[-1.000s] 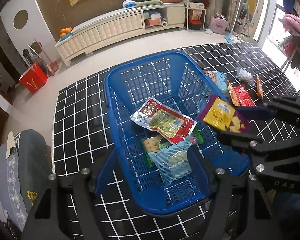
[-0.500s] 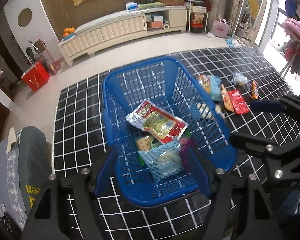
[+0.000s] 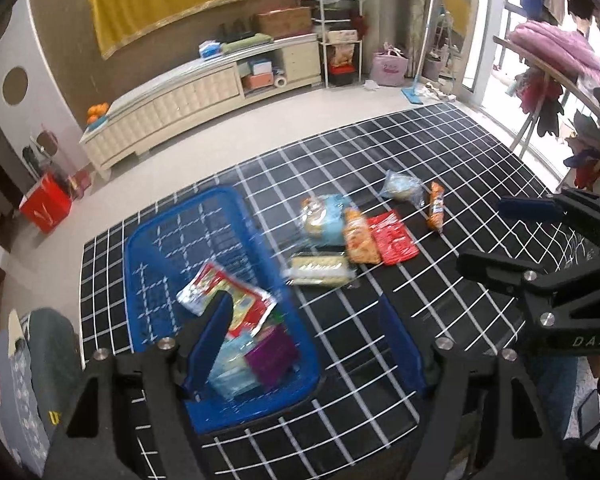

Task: Organize snacks
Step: 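Withdraw both open tools from the basket toward the remaining snacks, then reach the left tool to the orange noodle bag while the right tool reaches the red packet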

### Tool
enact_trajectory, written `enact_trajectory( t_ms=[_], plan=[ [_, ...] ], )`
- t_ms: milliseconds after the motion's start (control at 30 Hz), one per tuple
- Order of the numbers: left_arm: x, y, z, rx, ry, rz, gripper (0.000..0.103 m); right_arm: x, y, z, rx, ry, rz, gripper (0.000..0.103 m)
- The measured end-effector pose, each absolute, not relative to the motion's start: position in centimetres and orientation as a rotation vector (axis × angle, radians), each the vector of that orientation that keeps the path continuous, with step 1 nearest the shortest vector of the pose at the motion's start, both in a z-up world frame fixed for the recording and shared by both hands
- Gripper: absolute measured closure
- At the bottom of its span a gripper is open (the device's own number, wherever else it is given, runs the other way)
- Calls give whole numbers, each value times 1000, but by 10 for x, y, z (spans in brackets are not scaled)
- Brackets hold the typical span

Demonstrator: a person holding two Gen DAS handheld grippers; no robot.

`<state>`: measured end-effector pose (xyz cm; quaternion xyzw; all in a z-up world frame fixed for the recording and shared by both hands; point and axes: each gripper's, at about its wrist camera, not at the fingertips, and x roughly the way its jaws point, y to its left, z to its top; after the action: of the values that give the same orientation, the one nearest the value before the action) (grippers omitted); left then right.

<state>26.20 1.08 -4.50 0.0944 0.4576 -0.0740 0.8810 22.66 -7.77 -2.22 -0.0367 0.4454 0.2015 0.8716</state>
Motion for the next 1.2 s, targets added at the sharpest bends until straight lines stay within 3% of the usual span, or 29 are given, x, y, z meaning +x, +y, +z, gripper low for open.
enact_trajectory(
  t_ms=[333,667,1000,1200],
  plan=[
    [293,-54,-64,226,1004,-178,25,241,-149,-36,-36,954,342,20],
    [335,-95,-119,239,1093,-174,25,269,-174,-74,-88,1001,273,20],
    [385,-75,-171,31,1210,-104,25,309,-181,-116,-56,1063,282,20],
    [404,-69,-190,53,1231,-30,25,327,-179,-136,-32,1091,304,20]
  ],
)
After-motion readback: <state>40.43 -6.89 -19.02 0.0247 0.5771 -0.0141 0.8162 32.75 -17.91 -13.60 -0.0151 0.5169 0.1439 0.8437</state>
